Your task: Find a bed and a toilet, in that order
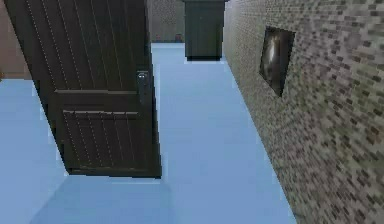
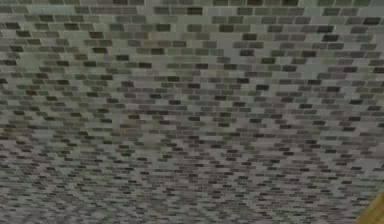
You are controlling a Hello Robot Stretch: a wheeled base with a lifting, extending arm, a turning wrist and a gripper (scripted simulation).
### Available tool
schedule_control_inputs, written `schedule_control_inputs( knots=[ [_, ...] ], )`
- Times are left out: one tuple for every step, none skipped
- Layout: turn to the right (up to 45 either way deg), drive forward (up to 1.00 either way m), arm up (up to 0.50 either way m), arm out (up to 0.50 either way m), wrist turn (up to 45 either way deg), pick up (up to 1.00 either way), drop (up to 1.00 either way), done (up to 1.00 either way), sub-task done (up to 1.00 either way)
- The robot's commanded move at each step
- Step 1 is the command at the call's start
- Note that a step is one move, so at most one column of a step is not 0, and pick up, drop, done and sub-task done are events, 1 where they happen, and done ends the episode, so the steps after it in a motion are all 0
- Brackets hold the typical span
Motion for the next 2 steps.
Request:
schedule_control_inputs(
  knots=[
    [0.0,1.0,0.0,0.0,0.0,0.0,0.0,0.0,0.0],
    [0.0,0.8,0.0,0.0,0.0,0.0,0.0,0.0,0.0]
  ],
)
